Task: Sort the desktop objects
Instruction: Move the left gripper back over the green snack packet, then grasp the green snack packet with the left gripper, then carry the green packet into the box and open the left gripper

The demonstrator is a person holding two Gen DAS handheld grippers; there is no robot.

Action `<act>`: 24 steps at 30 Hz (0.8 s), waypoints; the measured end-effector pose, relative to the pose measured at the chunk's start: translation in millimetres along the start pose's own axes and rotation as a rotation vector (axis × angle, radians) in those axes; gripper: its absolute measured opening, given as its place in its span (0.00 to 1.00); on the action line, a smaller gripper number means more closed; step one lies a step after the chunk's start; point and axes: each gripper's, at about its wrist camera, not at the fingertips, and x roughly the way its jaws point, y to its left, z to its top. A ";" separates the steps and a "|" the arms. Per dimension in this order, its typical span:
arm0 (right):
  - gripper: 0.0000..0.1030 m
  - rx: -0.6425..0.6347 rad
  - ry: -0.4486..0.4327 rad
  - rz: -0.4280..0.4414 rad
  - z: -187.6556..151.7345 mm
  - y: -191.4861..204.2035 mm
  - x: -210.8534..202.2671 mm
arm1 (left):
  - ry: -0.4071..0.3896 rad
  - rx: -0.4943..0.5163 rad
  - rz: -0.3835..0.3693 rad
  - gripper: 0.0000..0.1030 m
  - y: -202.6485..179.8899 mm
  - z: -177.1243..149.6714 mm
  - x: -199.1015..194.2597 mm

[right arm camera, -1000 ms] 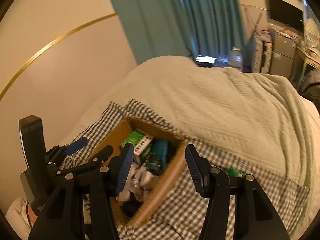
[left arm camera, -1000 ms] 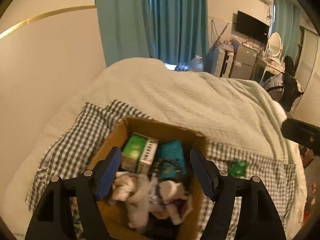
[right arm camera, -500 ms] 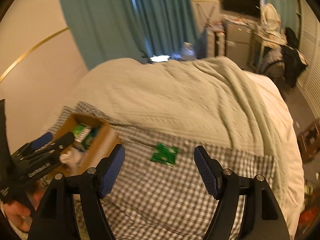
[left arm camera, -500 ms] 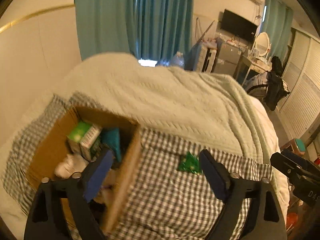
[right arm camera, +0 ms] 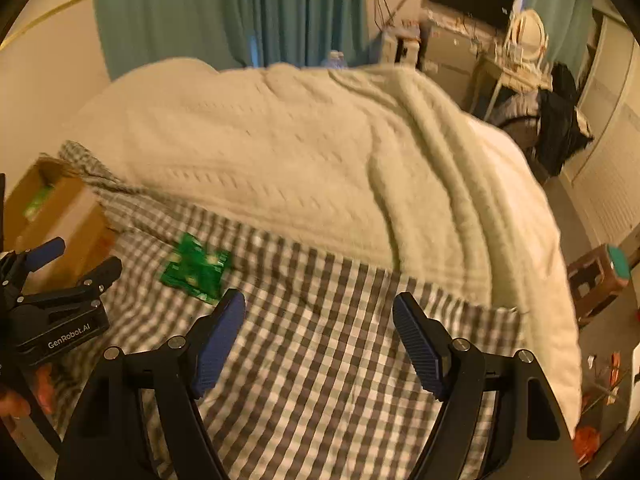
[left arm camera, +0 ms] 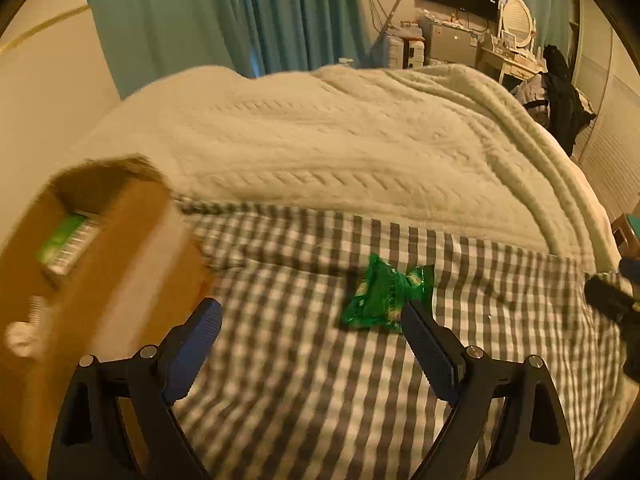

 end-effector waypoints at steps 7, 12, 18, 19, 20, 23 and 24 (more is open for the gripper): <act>0.74 0.093 0.043 0.070 -0.1 -11.8 60.6 | 0.037 0.037 -0.059 0.91 -35.8 3.9 59.8; 0.74 0.144 0.077 0.092 -0.3 -17.1 88.6 | 0.091 0.083 -0.089 0.91 -56.3 0.1 89.2; 0.74 0.159 0.076 0.085 0.6 -20.8 86.7 | 0.108 0.093 -0.144 0.49 -55.5 -3.9 90.1; 0.74 0.160 0.077 0.079 -0.1 -21.6 83.5 | 0.117 0.104 -0.147 0.45 -55.5 -4.3 88.4; 0.74 0.165 0.078 0.071 -0.6 -22.4 79.3 | 0.119 0.113 -0.158 0.40 -54.9 -5.4 84.6; 0.74 0.189 0.064 0.072 0.6 -24.2 64.5 | 0.115 0.133 -0.156 0.40 -51.0 -10.8 67.8; 0.74 0.199 0.054 0.075 1.9 -24.3 56.8 | 0.112 0.135 -0.160 0.40 -47.8 -11.4 59.6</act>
